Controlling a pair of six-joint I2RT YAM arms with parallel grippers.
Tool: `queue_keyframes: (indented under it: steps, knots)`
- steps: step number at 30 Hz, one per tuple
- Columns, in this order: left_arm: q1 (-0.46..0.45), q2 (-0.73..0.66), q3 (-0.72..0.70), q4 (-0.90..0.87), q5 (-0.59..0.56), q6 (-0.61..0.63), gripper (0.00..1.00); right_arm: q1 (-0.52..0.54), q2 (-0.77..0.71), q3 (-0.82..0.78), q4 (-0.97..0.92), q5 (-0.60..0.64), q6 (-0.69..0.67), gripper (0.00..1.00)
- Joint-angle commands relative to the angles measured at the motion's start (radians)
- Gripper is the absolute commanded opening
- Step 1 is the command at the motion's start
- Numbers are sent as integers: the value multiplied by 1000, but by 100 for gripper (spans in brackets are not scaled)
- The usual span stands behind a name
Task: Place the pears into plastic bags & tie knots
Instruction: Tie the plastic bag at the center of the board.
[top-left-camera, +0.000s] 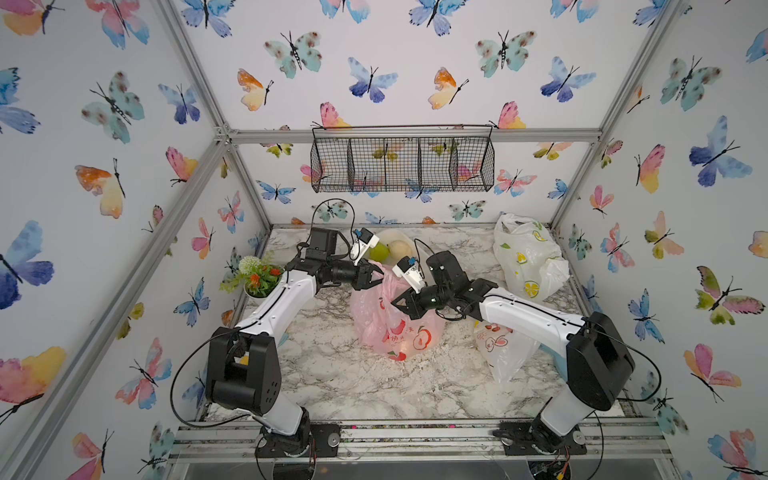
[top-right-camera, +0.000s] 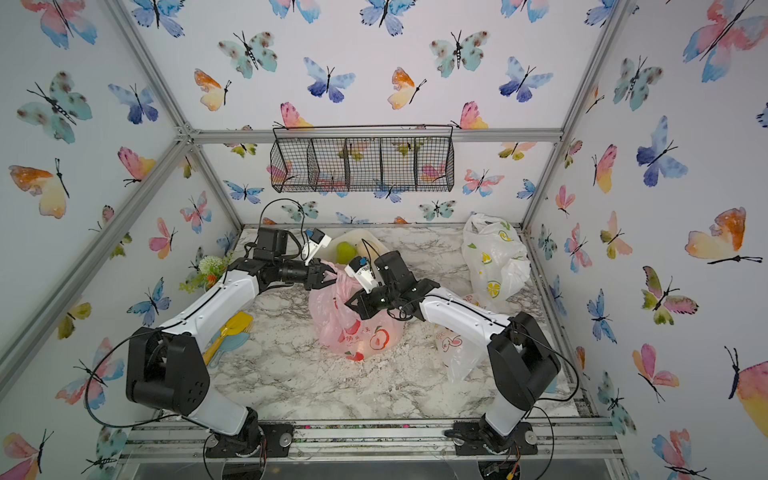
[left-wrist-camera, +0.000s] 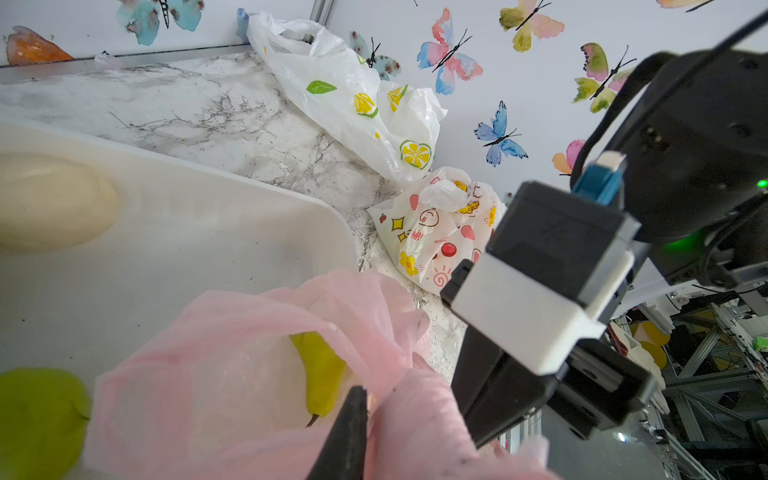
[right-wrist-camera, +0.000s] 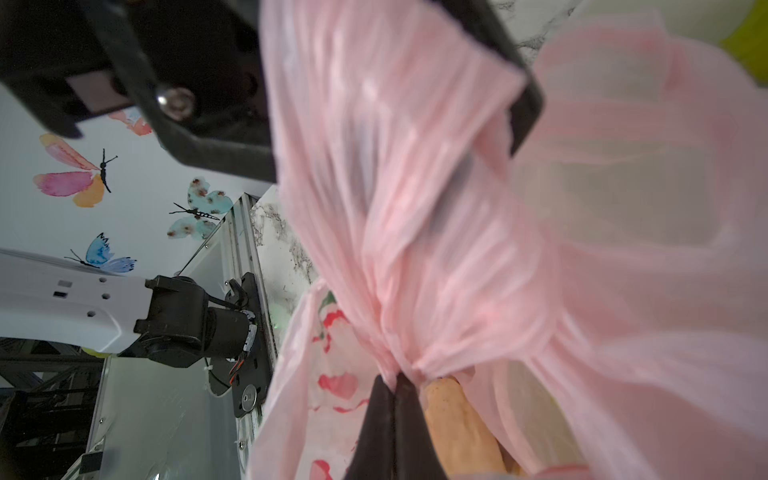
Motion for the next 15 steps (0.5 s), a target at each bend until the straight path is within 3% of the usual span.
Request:
queue_keyframes:
  steps: [1, 5, 15]
  knots:
    - [26, -9, 2, -47, 38, 61, 31, -23, 18, 37, 28, -32, 18, 3]
    - [69, -11, -8, -70, 51, 104, 51, -53, 27, 31, 47, -91, 25, 3]
    - [57, -12, -18, -129, 62, 181, 61, -65, 61, 51, 26, -108, 8, 3]
